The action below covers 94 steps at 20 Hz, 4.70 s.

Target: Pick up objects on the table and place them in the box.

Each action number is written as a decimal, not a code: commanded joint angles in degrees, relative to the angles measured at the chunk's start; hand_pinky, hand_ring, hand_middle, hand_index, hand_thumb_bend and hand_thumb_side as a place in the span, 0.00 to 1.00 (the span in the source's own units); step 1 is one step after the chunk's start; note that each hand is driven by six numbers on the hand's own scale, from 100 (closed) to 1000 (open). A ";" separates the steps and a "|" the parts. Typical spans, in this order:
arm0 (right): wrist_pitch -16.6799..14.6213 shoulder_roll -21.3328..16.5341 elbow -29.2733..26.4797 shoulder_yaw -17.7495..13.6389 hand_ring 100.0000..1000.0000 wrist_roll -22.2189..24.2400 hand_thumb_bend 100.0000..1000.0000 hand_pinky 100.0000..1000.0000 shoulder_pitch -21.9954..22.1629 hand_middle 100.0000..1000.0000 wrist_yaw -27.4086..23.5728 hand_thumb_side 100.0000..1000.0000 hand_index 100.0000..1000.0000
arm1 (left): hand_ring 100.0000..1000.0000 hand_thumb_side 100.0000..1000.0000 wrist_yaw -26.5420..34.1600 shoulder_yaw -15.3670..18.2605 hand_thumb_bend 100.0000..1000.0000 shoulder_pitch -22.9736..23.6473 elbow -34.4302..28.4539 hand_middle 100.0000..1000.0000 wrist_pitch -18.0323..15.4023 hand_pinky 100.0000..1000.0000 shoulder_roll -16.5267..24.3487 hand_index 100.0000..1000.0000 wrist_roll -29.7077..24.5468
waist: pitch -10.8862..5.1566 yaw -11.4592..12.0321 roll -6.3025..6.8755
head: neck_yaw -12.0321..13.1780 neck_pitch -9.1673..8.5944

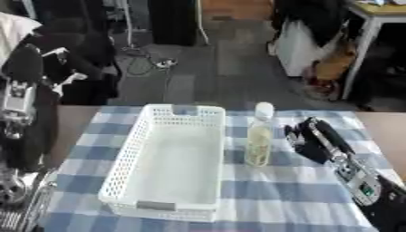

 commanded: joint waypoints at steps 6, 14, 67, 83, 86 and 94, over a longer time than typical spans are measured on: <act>-1.57 -1.61 -0.39 0.40 0.39 0.29 0.11 0.42 -0.80 0.50 2.66 0.99 0.74 | 0.40 0.97 0.17 0.22 0.18 -0.90 -1.17 0.79 -0.01 0.46 0.93 0.73 0.01 | -1.03 -0.45 0.04 | -6.32 -4.41; -3.35 -0.88 0.81 0.17 0.85 6.82 0.35 1.00 -1.15 0.87 2.88 1.00 1.00 | 0.40 0.97 0.23 0.11 0.19 -0.49 -1.03 0.79 0.00 0.46 1.19 0.73 -0.15 | -1.31 -0.88 0.46 | -11.40 -5.58; -2.74 -1.05 2.17 -1.11 0.78 10.06 0.39 0.95 -3.49 0.85 -6.96 1.00 1.00 | 0.40 0.97 0.57 -0.10 0.19 -2.64 -1.50 0.79 -0.05 0.46 -0.39 0.73 -0.18 | -0.39 1.42 -0.39 | -4.11 -1.48; -6.14 -2.39 0.81 -1.44 0.84 12.87 0.42 1.00 -4.27 0.91 -5.76 1.00 1.00 | 0.40 0.97 0.86 -0.23 0.19 -4.22 -1.85 0.79 -0.11 0.46 -1.18 0.73 -0.36 | 1.42 4.56 -1.70 | -4.06 -3.93; -5.73 -2.70 0.58 -1.66 0.83 12.62 0.43 1.00 -4.55 0.91 -5.55 1.00 1.00 | 0.40 0.97 0.91 -0.25 0.19 -4.35 -1.88 0.79 -0.11 0.46 -1.17 0.73 -0.38 | 1.67 4.95 -1.99 | -4.07 -4.37; -4.14 -3.44 0.08 -1.89 0.83 11.96 0.42 1.00 -5.26 0.90 -5.70 1.00 1.00 | 0.40 0.97 1.03 -0.40 0.19 -4.96 -2.01 0.79 -0.15 0.46 -1.21 0.73 -0.53 | 2.38 6.01 -2.80 | -4.19 -5.41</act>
